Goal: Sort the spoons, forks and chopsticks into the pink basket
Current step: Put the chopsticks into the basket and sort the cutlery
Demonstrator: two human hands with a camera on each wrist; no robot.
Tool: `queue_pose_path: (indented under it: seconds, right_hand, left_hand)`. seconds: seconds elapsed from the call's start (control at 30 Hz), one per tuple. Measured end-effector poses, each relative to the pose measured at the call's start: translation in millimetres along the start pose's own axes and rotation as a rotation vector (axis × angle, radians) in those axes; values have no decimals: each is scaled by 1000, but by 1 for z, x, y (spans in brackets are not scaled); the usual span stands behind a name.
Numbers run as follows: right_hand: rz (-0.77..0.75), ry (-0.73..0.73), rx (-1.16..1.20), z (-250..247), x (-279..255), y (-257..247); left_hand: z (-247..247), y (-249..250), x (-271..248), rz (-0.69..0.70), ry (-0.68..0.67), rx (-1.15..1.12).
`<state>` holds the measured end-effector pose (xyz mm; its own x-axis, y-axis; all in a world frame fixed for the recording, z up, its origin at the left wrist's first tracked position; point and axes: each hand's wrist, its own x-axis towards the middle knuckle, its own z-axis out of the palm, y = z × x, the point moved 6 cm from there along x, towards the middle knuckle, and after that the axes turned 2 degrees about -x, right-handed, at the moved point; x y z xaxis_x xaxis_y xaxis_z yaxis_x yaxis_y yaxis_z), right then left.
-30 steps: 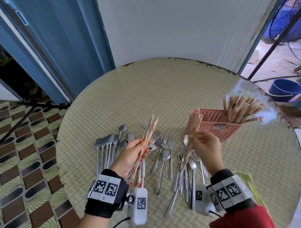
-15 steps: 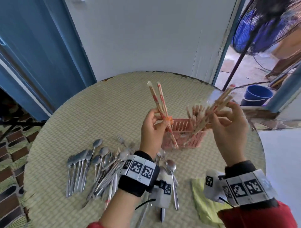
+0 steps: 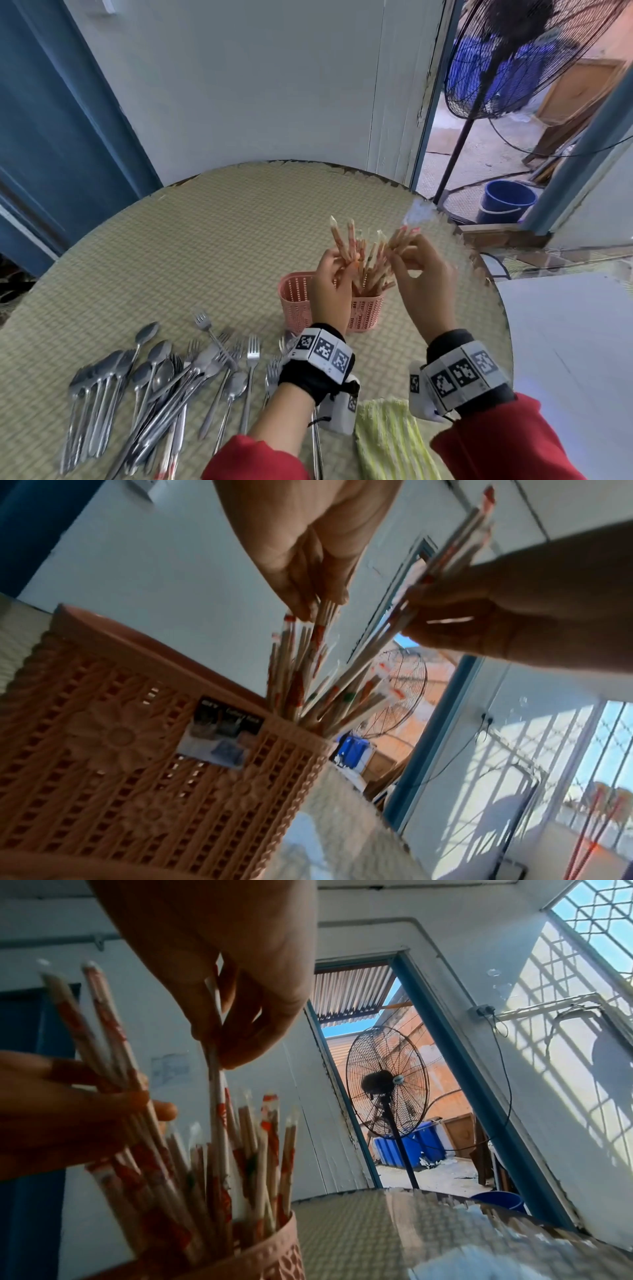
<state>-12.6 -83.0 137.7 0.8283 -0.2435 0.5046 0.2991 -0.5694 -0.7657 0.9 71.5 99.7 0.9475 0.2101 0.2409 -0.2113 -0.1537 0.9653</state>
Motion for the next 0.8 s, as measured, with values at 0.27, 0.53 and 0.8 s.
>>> queue_pose_path:
  seconds: [0.27,0.53,0.8]
  right_hand:
    - [-26,-201,-198,28,-6,23]
    - [-62,-156,29,9,3,-2]
    - [-134,-190,49,11,14,-15]
  left_hand:
    - [17,-13,0,88,-104,325]
    - [9,29,2,144,-133,126]
    - [16,17,11,172,-199,383]
